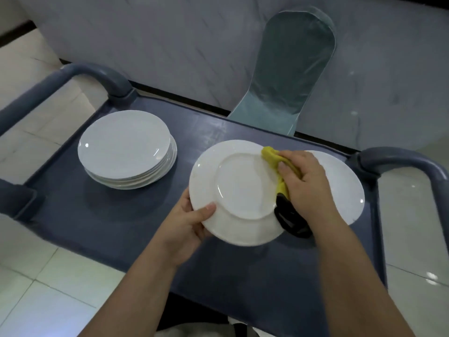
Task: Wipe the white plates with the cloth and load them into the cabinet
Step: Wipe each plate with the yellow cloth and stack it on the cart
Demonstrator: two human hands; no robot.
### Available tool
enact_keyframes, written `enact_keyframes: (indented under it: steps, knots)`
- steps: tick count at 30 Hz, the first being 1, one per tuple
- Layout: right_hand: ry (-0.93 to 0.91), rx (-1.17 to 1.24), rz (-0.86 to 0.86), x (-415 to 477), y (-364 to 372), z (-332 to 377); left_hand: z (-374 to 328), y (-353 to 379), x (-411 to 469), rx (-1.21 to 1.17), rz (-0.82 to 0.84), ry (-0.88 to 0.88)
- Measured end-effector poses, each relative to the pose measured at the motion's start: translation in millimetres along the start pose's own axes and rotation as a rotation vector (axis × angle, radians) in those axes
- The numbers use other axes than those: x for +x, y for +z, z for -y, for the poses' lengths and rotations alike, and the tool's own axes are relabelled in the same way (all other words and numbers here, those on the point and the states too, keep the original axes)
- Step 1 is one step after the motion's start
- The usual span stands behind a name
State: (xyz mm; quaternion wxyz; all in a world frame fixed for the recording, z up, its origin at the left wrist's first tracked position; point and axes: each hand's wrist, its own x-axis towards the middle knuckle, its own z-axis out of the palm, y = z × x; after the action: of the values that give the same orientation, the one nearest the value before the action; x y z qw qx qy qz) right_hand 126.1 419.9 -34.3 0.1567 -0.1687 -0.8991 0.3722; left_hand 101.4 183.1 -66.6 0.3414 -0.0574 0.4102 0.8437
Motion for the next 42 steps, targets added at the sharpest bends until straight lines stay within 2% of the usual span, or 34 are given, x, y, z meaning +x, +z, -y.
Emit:
enact_keyframes:
  steps: [4, 7, 9, 11, 14, 15, 19, 20, 22, 24, 27, 30, 33, 36, 39, 42]
  knots:
    - [-0.040, 0.012, -0.228, -73, 28, 9, 8, 0, 11, -0.199, -0.057, 0.005]
    - [-0.270, -0.136, -0.162, -106, 69, 28, 14, 7, 19, -0.246, -0.106, -0.010]
    - [-0.342, -0.179, -0.097, -101, 77, 29, 10, 7, 23, -0.283, -0.124, -0.040]
    - [-0.282, -0.137, -0.134, -86, 70, 20, 0, 1, 27, -0.306, -0.098, -0.053]
    - [-0.035, -0.023, -0.288, -72, 55, 12, -17, -13, 32, -0.330, -0.080, -0.079]
    - [-0.014, -0.022, -0.309, -72, 60, 18, -21, -16, 33, -0.333, -0.072, -0.093]
    - [-0.310, -0.137, -0.195, -93, 108, 57, -37, -24, 37, -0.234, -0.020, -0.148]
    - [-0.334, -0.134, -0.180, -93, 115, 60, -42, -27, 39, -0.200, -0.004, -0.159]
    - [-0.245, -0.072, -0.231, -85, 113, 56, -53, -36, 43, -0.165, 0.054, -0.169]
    - [-0.059, 0.026, -0.305, -76, 99, 47, -66, -46, 46, -0.120, 0.126, -0.196]
    - [0.146, 0.106, -0.317, -51, 76, 41, -80, -60, 45, 0.085, 0.260, -0.240]
    - [0.073, -0.018, -0.307, -24, 86, 61, -82, -62, 43, 0.249, 0.315, -0.234]
    - [-0.085, -0.093, -0.258, -29, 122, 93, -88, -61, 45, 0.206, 0.295, -0.158]
    - [-0.217, -0.079, -0.158, -53, 129, 88, -99, -68, 52, 0.139, 0.238, -0.098]
    - [-0.122, -0.134, -0.186, -62, 108, 64, -100, -74, 56, 0.138, 0.233, -0.156]
    - [0.111, -0.178, -0.353, -48, 103, 62, -96, -76, 55, 0.218, 0.347, -0.260]
